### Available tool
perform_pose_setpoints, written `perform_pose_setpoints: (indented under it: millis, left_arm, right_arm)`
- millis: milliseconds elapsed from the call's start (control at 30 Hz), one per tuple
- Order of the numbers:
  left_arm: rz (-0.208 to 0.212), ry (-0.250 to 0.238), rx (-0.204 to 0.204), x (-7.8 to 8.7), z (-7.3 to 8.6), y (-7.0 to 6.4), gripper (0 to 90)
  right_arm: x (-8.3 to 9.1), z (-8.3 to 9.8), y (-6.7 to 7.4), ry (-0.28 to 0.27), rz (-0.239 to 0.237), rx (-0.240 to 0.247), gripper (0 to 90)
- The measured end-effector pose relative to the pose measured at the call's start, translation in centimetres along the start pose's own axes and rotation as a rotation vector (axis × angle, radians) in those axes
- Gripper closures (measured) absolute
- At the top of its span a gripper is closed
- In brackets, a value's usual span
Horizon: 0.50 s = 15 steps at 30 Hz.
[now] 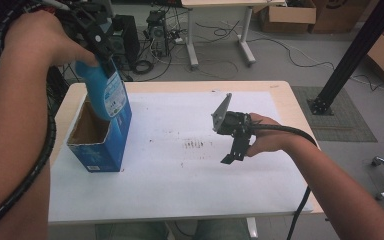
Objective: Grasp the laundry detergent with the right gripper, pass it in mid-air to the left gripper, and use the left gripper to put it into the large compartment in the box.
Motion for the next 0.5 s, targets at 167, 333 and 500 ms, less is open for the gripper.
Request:
perform_pose_setpoints:
  millis: [167, 333, 500]
  left_arm:
    - [0.011, 0.027, 0.137, -0.5, 0.4, 1.6, 39.0]
    - [0.009, 0.031, 0.232, -1.2, 0.7, 2.9, 39.0]
    - [-0.006, 0.030, 0.283, -2.1, 1.0, 4.1, 39.0]
  right_arm:
    - [0.3, 0.6, -0.1, 0.012, 0.003, -0.006, 0.0]
    - [0.3, 1.0, -0.1, 0.034, 0.009, -0.007, 0.0]
    - [-0.1, 1.1, 0.0, 0.068, 0.003, 0.001, 0.0]
Point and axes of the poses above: each handheld gripper's, and its own axes: x roughly backward along the jaws, z roughly out of its underside, y roughly to its left, the point moved 1 cm from there along -x, roughly forward along the jaws, and after that the axes turned 7 degrees about y, right-handed, at the moved point
